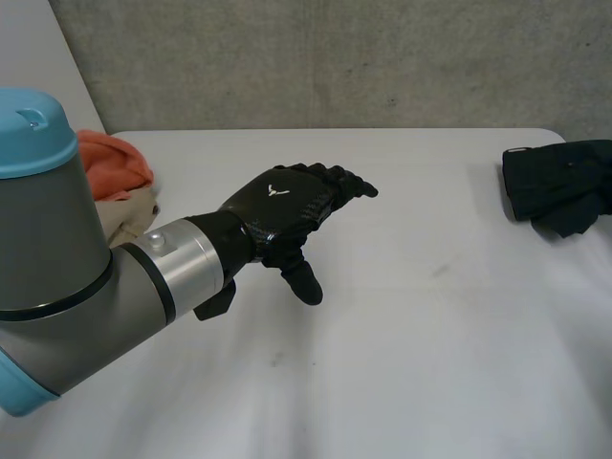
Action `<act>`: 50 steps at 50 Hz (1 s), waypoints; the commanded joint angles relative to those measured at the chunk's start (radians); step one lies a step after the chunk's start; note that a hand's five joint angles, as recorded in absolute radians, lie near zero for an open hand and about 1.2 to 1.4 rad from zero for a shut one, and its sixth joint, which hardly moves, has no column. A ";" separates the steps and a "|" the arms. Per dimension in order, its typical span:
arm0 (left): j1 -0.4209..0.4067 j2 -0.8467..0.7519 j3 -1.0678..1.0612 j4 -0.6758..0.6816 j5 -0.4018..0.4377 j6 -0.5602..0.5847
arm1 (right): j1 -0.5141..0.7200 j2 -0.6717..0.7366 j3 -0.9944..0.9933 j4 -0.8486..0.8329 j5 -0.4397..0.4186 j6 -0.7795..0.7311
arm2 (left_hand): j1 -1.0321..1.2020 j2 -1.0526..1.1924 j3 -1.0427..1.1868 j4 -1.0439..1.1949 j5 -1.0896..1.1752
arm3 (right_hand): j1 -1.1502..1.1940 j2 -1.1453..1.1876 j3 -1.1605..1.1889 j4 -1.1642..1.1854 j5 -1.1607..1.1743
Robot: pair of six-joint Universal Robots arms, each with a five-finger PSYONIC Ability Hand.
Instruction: Fold the laundry.
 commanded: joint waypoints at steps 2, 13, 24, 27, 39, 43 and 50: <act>0.000 -0.001 0.000 0.000 0.000 0.000 | -0.033 0.019 0.004 0.035 0.036 -0.151 | 0.009 -0.005 -0.013 -0.004 -0.022 | -0.702 -0.985 -0.943 -1.018 -0.824; 0.003 0.000 0.001 -0.001 0.000 0.000 | -0.009 -0.080 0.012 0.092 0.414 -0.465 | 0.009 -0.005 -0.013 -0.004 -0.022 | -0.702 -0.985 -0.943 -1.018 -0.824; 0.008 0.017 0.012 0.000 -0.001 0.002 | 0.149 -0.309 0.096 -0.078 0.625 -0.780 | 0.006 -0.008 -0.016 -0.007 -0.025 | -0.702 -0.985 -0.943 -1.018 -0.824; 0.017 0.029 0.015 0.002 -0.008 0.003 | 0.221 -0.367 0.151 -0.101 0.608 -0.729 | 0.006 -0.008 -0.016 -0.007 -0.025 | -0.702 -0.985 -0.943 -1.018 -0.824; 0.279 0.080 0.026 0.137 -0.173 0.017 | 0.512 -0.724 0.758 -0.144 0.188 -0.375 | -0.015 -0.030 -0.037 -0.029 -0.046 | -0.702 -0.985 -0.943 -1.018 -0.824; 0.425 0.051 0.032 0.190 -0.172 0.023 | 0.601 -0.827 1.005 -0.213 0.103 -0.367 | -0.015 -0.030 -0.037 -0.029 -0.046 | -0.702 -0.985 -0.943 -1.018 -0.824; 0.643 -0.168 0.128 0.243 -0.163 0.152 | 0.707 -0.916 1.285 -0.301 0.083 -0.427 | -0.015 -0.030 -0.037 -0.029 -0.046 | -0.702 -0.985 -0.943 -1.018 -0.824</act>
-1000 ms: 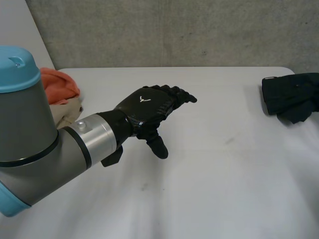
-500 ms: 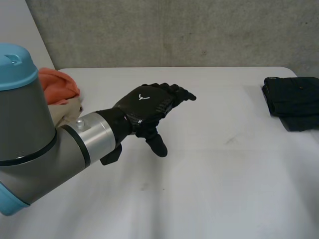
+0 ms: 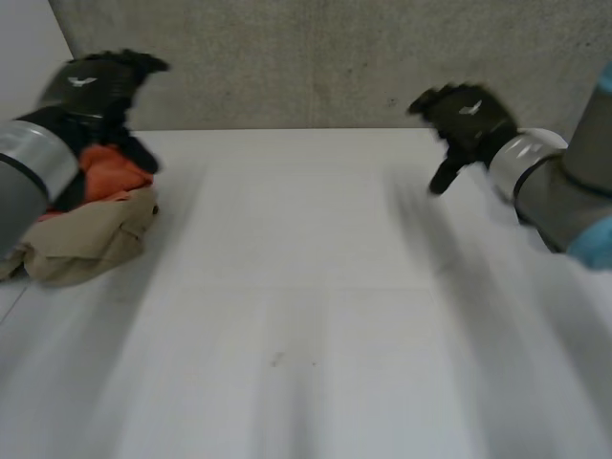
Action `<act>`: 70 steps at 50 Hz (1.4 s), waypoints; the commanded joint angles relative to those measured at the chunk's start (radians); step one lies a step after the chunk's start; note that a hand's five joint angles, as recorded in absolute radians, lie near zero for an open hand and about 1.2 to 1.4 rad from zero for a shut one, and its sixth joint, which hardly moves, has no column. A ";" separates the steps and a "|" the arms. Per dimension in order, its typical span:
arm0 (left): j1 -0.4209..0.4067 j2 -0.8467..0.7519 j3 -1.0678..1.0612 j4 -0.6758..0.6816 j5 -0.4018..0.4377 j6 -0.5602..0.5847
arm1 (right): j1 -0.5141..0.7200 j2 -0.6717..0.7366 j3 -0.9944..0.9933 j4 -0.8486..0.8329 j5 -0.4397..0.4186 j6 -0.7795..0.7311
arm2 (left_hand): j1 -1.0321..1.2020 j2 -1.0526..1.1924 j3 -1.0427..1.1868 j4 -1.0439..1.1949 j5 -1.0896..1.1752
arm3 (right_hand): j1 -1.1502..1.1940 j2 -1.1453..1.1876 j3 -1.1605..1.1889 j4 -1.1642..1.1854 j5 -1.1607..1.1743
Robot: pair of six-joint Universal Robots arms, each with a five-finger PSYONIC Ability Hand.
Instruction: Fold the laundry.
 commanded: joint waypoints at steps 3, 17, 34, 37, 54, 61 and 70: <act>0.257 -0.329 0.165 0.057 0.010 0.237 | 0.114 -0.112 0.373 -0.090 -0.025 -0.125 | -0.015 -0.028 -0.037 -0.027 -0.044 | -0.034 -0.048 -0.039 -0.061 -0.069; 0.294 -0.704 0.469 0.175 0.004 0.424 | 0.104 -0.115 0.533 -0.099 -0.029 -0.201 | 0.027 0.014 0.005 0.014 -0.003 | -0.034 -0.048 -0.039 -0.061 -0.069; 0.127 -0.530 0.380 0.230 -0.131 0.297 | 0.013 -0.129 0.548 -0.124 -0.025 -0.203 | 1.207 1.194 1.185 1.194 1.177 | -0.034 -0.048 -0.039 -0.061 -0.069; 0.052 -0.396 0.298 0.241 -0.129 0.158 | 0.000 -0.137 0.522 -0.124 -0.022 -0.200 | 1.207 1.194 1.185 1.194 1.177 | -0.034 -0.048 -0.039 -0.061 -0.069; -0.474 -0.224 0.038 0.135 -0.089 -0.214 | -0.043 -0.152 0.372 -0.119 0.182 -0.120 | 0.150 0.137 0.128 0.138 0.121 | -0.034 -0.048 -0.039 -0.061 -0.069; -0.507 -0.273 0.049 -0.003 -0.100 -0.154 | -0.065 -0.152 0.363 -0.119 0.175 -0.115 | -0.003 -0.015 -0.025 -0.015 -0.032 | -0.034 -0.048 -0.039 -0.061 -0.069; -0.409 -0.230 0.018 -0.012 -0.178 -0.103 | -0.063 -0.154 0.358 -0.095 0.146 -0.134 | 0.012 0.000 -0.010 0.000 -0.017 | -0.034 -0.048 -0.039 -0.061 -0.069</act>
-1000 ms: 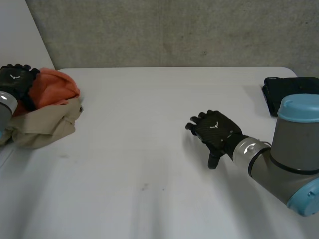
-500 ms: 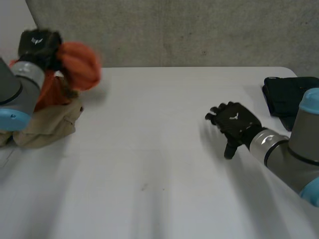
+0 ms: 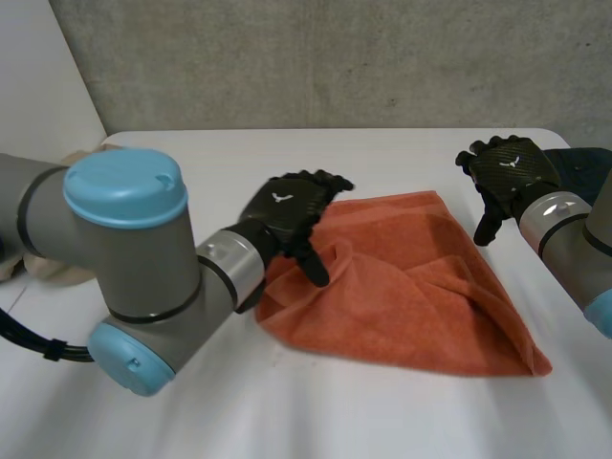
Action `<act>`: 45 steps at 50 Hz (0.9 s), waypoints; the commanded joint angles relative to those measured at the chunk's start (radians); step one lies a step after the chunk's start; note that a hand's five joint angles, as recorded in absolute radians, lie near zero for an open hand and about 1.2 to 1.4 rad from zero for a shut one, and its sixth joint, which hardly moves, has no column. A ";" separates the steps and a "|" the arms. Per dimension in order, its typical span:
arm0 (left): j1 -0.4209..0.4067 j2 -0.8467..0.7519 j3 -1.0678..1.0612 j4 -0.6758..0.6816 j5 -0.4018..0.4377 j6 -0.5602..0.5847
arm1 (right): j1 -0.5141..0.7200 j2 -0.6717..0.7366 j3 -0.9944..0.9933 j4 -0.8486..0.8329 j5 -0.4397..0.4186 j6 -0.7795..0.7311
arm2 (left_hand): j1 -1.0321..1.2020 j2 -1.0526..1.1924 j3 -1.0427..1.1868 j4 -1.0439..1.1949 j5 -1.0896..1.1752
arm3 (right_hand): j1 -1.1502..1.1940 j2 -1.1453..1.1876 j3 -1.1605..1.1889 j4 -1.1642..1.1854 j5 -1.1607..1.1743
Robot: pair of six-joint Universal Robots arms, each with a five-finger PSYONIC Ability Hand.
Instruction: Fold the laundry.
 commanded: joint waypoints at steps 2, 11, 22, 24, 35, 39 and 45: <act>0.092 0.043 -0.034 -0.007 -0.064 0.036 | 0.002 -0.001 -0.003 0.054 -0.055 -0.021 | 0.009 -0.005 -0.012 -0.002 -0.016 | -0.034 -0.048 -0.039 -0.061 -0.067; 0.084 0.041 -0.107 -0.031 -0.075 0.085 | -0.009 -0.001 -0.049 0.414 -0.148 -0.110 | 0.047 0.033 0.027 0.036 0.022 | -0.034 -0.048 -0.039 -0.061 -0.067; 0.041 0.024 -0.134 -0.036 -0.199 0.157 | 0.028 0.017 0.012 0.282 -0.199 -0.113 | 0.094 0.081 0.074 0.083 0.069 | -0.034 -0.048 -0.039 -0.061 -0.067; 0.047 0.035 -0.143 -0.025 -0.207 0.157 | 0.071 0.023 0.008 0.232 -0.246 -0.121 | 0.094 0.081 0.074 0.083 0.069 | -0.034 -0.048 -0.039 -0.061 -0.067; 0.184 0.185 -0.326 0.099 -0.192 0.157 | 0.296 0.265 -0.268 0.240 -0.325 -0.150 | 0.074 0.060 0.053 0.062 0.049 | 0.029 0.015 0.024 0.001 -0.004; 0.225 0.222 -0.381 0.122 -0.143 0.157 | 0.330 0.374 -0.408 0.297 -0.305 -0.187 | 0.071 0.057 0.050 0.059 0.046 | 0.079 0.065 0.074 0.052 0.046; 0.300 0.251 -0.442 0.125 -0.015 0.157 | 0.345 0.525 -0.572 0.392 -0.230 -0.253 | 0.074 0.060 0.053 0.062 0.049 | 0.170 0.155 0.164 0.142 0.137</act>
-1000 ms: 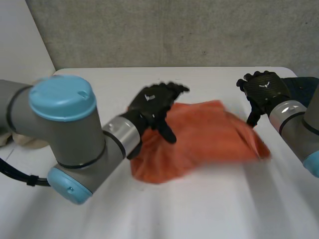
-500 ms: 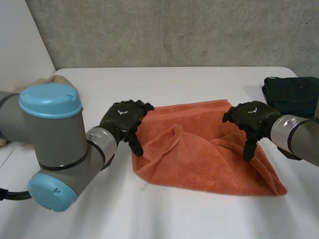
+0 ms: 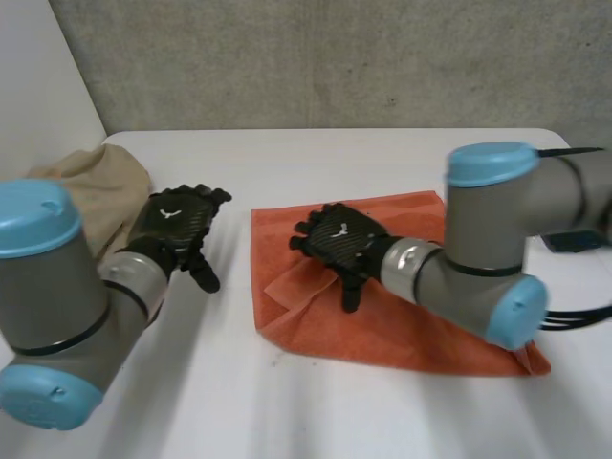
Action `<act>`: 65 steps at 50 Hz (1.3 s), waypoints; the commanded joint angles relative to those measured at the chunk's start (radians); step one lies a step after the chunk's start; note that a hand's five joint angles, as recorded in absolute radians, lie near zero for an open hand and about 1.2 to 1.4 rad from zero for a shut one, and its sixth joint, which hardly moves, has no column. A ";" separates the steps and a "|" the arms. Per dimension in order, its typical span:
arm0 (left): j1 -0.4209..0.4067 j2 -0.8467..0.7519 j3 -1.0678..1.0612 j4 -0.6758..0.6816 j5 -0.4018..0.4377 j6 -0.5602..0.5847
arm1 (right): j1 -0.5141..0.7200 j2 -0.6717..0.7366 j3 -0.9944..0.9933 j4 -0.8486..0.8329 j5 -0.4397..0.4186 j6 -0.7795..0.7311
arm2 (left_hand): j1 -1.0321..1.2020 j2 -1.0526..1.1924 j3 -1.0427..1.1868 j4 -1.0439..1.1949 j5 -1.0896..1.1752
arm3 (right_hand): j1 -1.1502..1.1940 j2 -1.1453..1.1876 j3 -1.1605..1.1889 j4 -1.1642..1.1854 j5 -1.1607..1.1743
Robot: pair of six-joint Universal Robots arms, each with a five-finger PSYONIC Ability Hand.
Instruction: Fold the laundry.
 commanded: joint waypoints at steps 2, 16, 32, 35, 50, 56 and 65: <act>0.104 0.050 -0.097 0.014 0.183 -0.001 | 0.039 0.216 -0.249 0.132 0.099 -0.099 | 0.067 0.033 0.047 0.035 0.042 | 0.304 0.288 0.292 0.274 0.270; 0.160 0.035 -0.042 0.067 0.295 0.002 | 0.045 -0.080 -0.187 0.091 0.156 0.033 | -0.004 -0.038 -0.024 -0.035 -0.029 | 1.187 1.171 1.175 1.158 1.153; 0.140 -0.322 0.228 0.108 0.352 0.008 | -0.001 -0.450 -0.001 0.137 0.163 0.035 | -0.015 -0.049 -0.035 -0.047 -0.041 | 1.187 1.171 1.175 1.158 1.153; 0.124 -0.373 0.272 0.107 0.363 0.008 | -0.010 -0.490 0.014 0.145 0.163 0.041 | -0.010 -0.044 -0.029 -0.041 -0.035 | 1.187 1.171 1.175 1.158 1.153; 0.031 -0.563 0.527 0.124 0.326 -0.002 | -0.011 -0.674 0.137 0.174 0.154 0.044 | 0.032 -0.002 0.012 0.000 0.006 | 1.187 1.171 1.175 1.158 1.153; -0.026 -0.609 0.575 0.164 0.250 0.002 | -0.015 -0.731 0.189 0.172 0.153 0.044 | 0.061 0.027 0.041 0.029 0.036 | 1.187 1.171 1.175 1.158 1.153; -0.054 -0.663 0.596 0.209 0.242 0.001 | -0.048 -0.780 0.227 0.174 0.151 0.045 | 0.858 0.824 0.838 0.827 0.833 | 1.187 1.171 1.175 1.158 1.153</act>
